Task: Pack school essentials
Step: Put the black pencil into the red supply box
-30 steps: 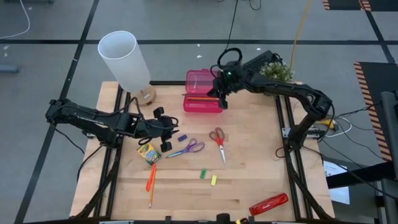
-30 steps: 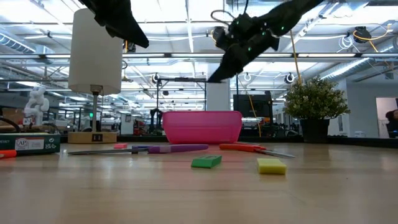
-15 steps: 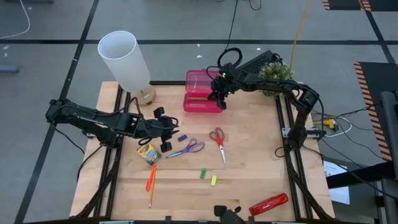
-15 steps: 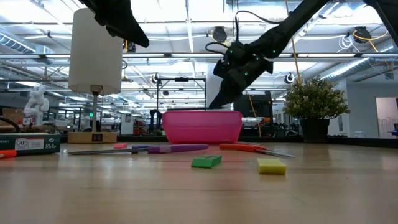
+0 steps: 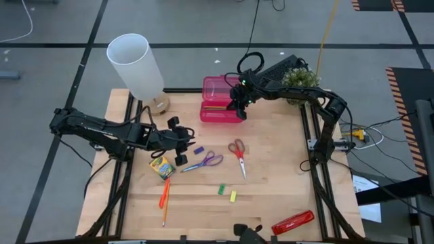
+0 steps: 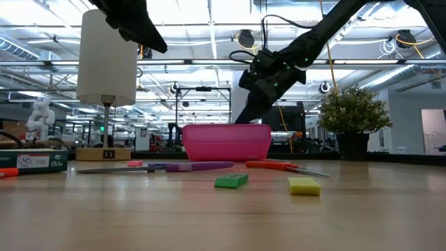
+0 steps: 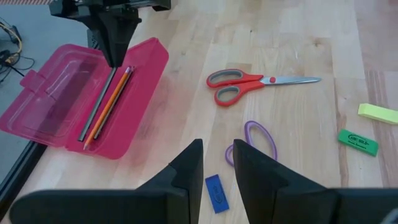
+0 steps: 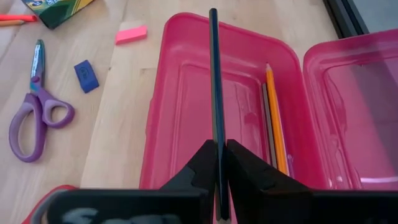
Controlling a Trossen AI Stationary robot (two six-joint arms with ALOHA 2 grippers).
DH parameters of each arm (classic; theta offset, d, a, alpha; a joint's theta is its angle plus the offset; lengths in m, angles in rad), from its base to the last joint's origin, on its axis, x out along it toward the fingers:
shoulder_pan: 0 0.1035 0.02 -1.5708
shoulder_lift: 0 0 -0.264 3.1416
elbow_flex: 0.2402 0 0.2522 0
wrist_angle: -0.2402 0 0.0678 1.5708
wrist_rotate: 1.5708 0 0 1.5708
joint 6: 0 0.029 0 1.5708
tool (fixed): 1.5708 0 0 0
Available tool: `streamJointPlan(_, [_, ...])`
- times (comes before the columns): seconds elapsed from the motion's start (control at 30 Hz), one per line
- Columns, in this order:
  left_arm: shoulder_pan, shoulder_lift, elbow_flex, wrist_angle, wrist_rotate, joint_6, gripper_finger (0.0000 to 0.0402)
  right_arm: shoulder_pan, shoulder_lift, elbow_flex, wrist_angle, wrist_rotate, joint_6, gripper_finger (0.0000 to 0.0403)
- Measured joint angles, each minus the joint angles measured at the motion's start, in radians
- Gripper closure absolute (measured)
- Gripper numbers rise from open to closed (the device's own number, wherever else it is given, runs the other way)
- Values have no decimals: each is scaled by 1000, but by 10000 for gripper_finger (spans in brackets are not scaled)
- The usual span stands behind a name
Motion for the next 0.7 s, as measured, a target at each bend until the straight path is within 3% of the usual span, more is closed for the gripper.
streamJointPlan(0.7, [-1, 0, 0, 26, 5, -2, 309, 15, 0, 0, -46, 2, -36, 380])
